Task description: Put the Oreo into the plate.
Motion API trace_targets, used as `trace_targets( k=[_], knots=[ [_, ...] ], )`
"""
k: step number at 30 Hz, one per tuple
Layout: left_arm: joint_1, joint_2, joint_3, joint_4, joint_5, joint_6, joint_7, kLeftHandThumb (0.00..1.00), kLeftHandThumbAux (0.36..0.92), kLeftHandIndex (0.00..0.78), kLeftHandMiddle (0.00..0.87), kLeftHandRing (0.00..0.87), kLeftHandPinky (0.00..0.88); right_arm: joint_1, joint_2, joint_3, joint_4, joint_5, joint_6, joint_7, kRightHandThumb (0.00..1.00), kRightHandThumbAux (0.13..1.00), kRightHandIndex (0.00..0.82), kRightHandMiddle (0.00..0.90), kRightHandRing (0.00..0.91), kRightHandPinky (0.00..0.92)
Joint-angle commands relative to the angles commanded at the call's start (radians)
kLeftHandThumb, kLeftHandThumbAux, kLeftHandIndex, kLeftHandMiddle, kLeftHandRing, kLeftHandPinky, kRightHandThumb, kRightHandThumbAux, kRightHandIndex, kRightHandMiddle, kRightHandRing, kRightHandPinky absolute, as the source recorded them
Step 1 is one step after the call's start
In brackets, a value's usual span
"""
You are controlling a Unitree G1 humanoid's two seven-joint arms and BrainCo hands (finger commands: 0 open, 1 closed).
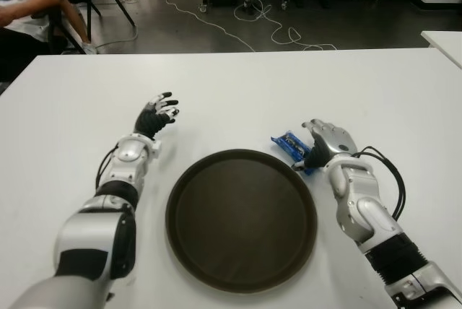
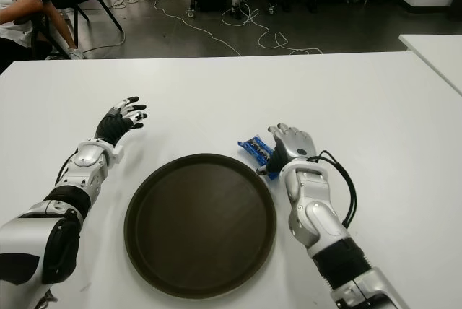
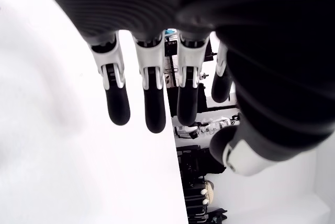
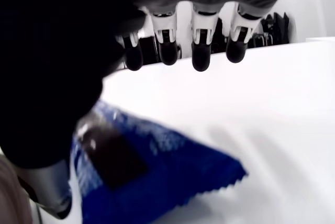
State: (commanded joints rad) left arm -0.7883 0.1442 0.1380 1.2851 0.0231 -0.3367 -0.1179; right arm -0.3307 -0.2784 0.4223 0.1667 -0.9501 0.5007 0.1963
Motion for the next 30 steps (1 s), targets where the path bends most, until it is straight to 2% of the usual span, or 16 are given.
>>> trace_targets(
  k=[11,15,30],
  knots=[
    [0.002,-0.001,-0.004,-0.001,0.003,-0.002,-0.002,0.114,0.71,0.148,0.219,0.218,0.221,0.015,0.031,0.03,0.018,0.007,-0.017,-0.026,0.0,0.703,0.093,0.11,0.1,0.079],
    [0.002,-0.003,-0.003,-0.003,0.002,0.002,-0.002,0.122,0.712,0.142,0.214,0.218,0.225,0.015,0.051,0.036,0.072,0.019,-0.032,-0.066,0.0,0.697,0.103,0.118,0.107,0.089],
    [0.003,-0.005,-0.004,-0.006,0.001,0.009,-0.004,0.123,0.712,0.143,0.22,0.219,0.218,0.022,0.076,0.01,0.134,0.09,-0.081,-0.176,0.0,0.712,0.106,0.118,0.118,0.097]
  ],
)
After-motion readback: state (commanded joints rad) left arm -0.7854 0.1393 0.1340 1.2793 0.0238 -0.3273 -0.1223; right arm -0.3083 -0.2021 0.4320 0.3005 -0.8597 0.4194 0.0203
